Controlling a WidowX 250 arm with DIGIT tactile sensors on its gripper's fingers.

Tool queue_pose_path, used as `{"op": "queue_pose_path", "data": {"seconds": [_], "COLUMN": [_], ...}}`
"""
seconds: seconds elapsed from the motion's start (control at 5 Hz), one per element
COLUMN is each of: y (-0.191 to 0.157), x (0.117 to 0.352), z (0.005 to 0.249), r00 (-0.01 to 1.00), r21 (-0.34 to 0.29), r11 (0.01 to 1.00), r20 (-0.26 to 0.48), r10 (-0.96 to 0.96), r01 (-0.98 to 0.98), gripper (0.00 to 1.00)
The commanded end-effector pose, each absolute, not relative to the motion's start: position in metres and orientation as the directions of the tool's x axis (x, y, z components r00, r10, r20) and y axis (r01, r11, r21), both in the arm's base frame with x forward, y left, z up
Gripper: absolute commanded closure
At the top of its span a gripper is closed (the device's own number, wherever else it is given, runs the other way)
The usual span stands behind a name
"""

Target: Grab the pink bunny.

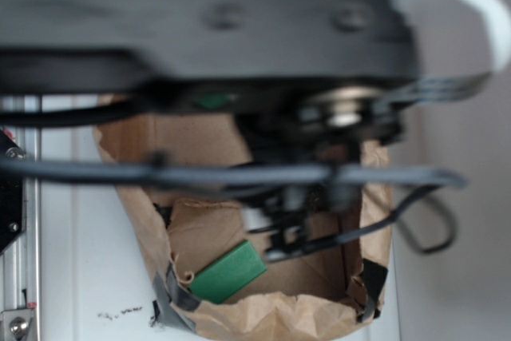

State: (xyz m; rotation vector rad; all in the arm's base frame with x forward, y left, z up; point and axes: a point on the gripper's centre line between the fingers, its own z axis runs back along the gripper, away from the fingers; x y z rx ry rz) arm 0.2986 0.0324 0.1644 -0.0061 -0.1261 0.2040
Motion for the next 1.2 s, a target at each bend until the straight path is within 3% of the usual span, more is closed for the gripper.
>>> {"op": "queue_pose_path", "data": {"seconds": [0.0,0.2,0.6,1.0], "y": [0.061,0.056,0.062,0.062], "x": [0.326,0.311,0.291,0.291], "z": [0.132,0.118,0.096,0.096], "r00": [0.947,0.953,0.969,0.969], "r21": [-0.018,0.031,0.084,0.084], "r11": [0.982,0.993,0.994,0.994], "r20": [0.259,0.286,0.241,0.241], "r10": [0.188,0.104,0.052,0.052], "r01": [-0.190,-0.118,-0.074,-0.074], "gripper": [0.00,0.00,0.00,0.00]}}
